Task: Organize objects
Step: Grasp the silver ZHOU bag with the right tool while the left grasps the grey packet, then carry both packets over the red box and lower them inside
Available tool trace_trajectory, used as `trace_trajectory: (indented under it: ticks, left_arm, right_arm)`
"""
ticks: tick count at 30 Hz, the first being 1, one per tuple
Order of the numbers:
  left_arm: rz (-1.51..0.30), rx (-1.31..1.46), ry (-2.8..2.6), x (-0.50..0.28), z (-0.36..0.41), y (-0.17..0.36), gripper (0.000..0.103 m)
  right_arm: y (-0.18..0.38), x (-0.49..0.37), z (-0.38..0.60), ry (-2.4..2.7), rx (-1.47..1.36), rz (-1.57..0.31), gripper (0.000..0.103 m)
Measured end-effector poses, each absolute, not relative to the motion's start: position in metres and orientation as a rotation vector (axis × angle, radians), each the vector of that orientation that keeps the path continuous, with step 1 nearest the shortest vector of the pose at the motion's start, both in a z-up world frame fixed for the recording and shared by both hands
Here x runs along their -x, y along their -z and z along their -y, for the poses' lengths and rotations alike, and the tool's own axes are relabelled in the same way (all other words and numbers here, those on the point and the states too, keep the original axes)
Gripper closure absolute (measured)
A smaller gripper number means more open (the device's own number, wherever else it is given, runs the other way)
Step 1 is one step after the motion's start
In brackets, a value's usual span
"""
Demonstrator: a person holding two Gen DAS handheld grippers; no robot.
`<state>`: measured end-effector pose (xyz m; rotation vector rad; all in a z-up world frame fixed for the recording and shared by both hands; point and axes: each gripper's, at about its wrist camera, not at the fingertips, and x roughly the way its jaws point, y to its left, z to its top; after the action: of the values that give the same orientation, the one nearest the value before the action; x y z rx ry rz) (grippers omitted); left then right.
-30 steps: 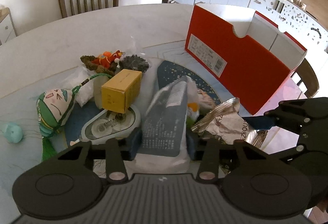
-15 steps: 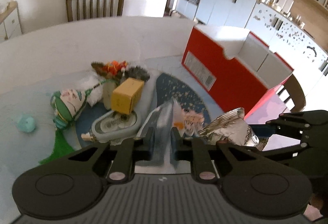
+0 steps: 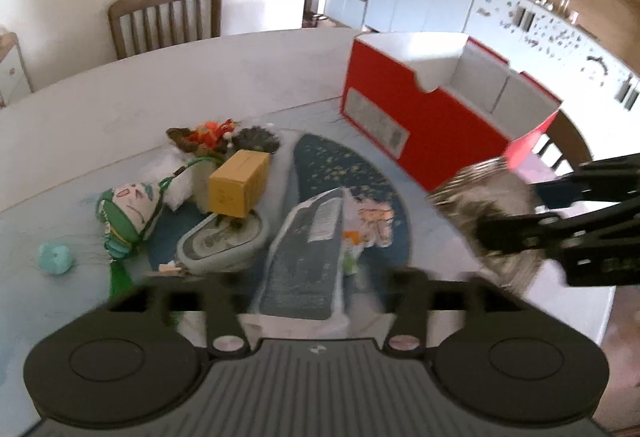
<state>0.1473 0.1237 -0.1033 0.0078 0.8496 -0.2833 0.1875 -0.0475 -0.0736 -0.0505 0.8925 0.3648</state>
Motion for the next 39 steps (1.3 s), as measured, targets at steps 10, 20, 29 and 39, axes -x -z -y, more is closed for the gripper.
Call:
trace_trajectory:
  ticks: [10,20,29,39]
  left_arm:
    - [-0.896,-0.113,0.282,-0.161,-0.113,0.139,0.041]
    - [-0.886,-0.097,0.239,-0.159,-0.118,0.13,0.077]
    - [-0.839,-0.027,0.291,-0.154,-0.116,0.073,0.077]
    - [-0.788,0.01,0.308,-0.168,-0.083,0.032,0.077]
  right_arm:
    - [0.072,-0.182,0.063,-0.337,0.021,-0.898,0.058]
    - [0.068,-0.179,0.065,-0.344,0.017,-0.889,0.058]
    - [0.049,-0.182,0.066,-0.355,0.0,-0.848,0.058]
    - [0.023,-0.202,0.098,-0.358,-0.033,-0.785,0.058]
